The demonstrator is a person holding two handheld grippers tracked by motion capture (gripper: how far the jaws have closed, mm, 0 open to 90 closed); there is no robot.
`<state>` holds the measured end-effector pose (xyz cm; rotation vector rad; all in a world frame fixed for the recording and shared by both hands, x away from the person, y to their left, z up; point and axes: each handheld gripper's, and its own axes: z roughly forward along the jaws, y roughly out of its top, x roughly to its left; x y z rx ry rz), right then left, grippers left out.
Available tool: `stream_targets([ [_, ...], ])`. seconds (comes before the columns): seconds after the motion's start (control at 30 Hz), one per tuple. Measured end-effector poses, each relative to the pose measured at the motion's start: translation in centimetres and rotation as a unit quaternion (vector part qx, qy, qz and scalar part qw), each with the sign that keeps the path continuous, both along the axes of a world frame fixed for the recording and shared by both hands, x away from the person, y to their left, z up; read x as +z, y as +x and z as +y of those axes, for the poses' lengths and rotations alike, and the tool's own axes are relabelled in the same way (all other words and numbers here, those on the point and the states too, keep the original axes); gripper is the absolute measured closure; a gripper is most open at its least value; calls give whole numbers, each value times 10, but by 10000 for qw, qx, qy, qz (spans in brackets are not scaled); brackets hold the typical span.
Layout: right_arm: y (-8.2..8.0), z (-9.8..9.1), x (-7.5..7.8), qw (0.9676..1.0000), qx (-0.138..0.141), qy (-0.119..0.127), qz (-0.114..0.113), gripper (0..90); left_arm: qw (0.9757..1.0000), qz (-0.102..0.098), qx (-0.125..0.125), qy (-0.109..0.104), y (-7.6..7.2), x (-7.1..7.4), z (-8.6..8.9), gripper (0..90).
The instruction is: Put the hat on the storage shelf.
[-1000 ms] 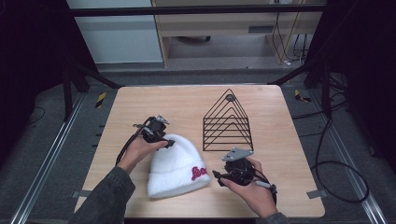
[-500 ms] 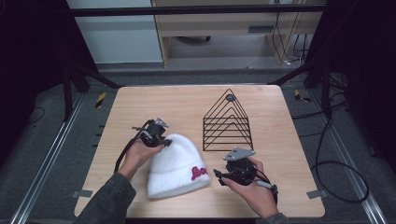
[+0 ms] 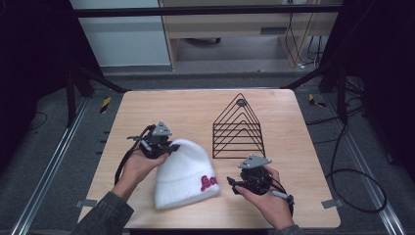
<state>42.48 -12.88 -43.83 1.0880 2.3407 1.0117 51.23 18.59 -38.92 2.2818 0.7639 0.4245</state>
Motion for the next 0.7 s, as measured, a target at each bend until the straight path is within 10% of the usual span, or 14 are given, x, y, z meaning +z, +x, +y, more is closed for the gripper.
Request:
stream_targets([
  [0.7, -4, -5, -2, 9999, -117, 62, -90, 317, 9957, -735, -501, -254, -42, 75, -1, 819],
])
